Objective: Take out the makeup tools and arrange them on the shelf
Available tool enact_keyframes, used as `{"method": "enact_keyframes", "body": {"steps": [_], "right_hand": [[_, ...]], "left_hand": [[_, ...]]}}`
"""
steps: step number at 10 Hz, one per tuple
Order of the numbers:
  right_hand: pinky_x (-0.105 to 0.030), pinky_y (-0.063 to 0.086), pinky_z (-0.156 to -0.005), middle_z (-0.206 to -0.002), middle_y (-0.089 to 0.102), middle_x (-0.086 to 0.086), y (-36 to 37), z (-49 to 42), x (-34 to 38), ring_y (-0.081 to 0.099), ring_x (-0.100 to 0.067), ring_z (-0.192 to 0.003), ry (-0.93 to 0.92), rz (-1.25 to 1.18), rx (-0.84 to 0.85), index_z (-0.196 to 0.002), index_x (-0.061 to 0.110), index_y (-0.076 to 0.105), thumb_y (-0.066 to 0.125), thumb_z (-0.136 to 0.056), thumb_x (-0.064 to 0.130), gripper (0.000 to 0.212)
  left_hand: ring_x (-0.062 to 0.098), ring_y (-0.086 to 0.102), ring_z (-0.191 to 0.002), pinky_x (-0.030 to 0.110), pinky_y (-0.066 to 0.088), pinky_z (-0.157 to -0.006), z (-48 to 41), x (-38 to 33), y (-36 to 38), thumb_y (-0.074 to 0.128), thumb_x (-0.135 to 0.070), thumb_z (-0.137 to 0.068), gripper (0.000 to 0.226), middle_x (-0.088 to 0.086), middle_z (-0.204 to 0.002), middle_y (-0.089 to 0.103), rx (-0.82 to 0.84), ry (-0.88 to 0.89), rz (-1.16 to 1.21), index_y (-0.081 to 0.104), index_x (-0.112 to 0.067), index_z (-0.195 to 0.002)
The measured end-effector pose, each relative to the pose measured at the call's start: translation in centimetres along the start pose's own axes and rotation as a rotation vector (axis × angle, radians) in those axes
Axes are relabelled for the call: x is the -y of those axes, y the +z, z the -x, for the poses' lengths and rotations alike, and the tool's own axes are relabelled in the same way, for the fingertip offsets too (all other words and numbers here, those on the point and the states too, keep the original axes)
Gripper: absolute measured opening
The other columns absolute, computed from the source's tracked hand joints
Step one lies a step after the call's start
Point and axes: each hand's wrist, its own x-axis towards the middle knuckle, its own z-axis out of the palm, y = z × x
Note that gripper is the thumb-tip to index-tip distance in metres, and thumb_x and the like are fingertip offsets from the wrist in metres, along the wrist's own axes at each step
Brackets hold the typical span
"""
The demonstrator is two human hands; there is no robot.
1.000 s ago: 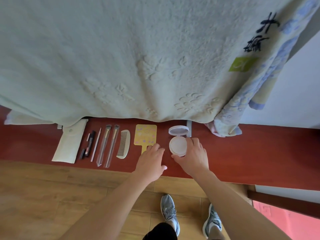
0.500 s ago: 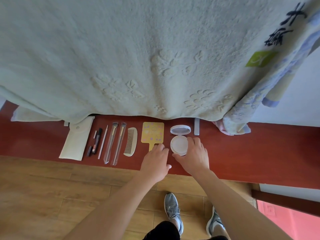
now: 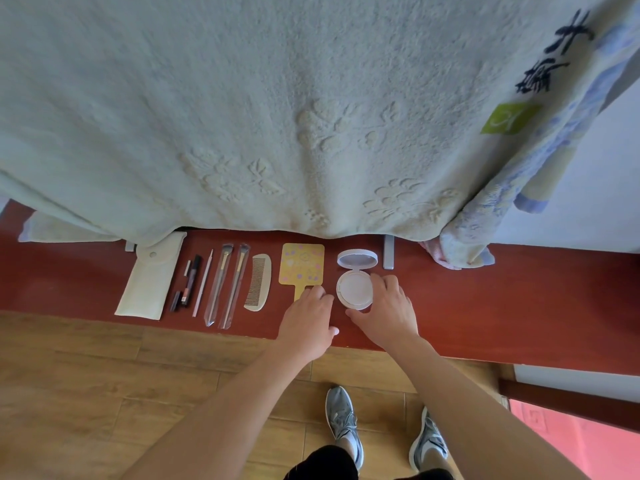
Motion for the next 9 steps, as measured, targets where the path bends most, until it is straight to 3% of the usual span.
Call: {"method": "enact_keyframes", "body": {"steps": [9], "right_hand": [[-0.034, 0.046, -0.089, -0.118, 0.046, 0.000, -0.16, -0.10, 0.09, 0.054, -0.020, -0.106, 0.021, -0.018, 0.014, -0.127, 0.018, 0.043, 0.075, -0.068, 0.060, 0.079]], "left_hand": [[0.016, 0.049, -0.120, 0.032, 0.051, -0.093, -0.14, -0.13, 0.09, 0.071, -0.041, -0.086, 0.057, -0.003, -0.129, 0.048, 0.005, -0.031, 0.017, 0.052, -0.014, -0.133]]}}
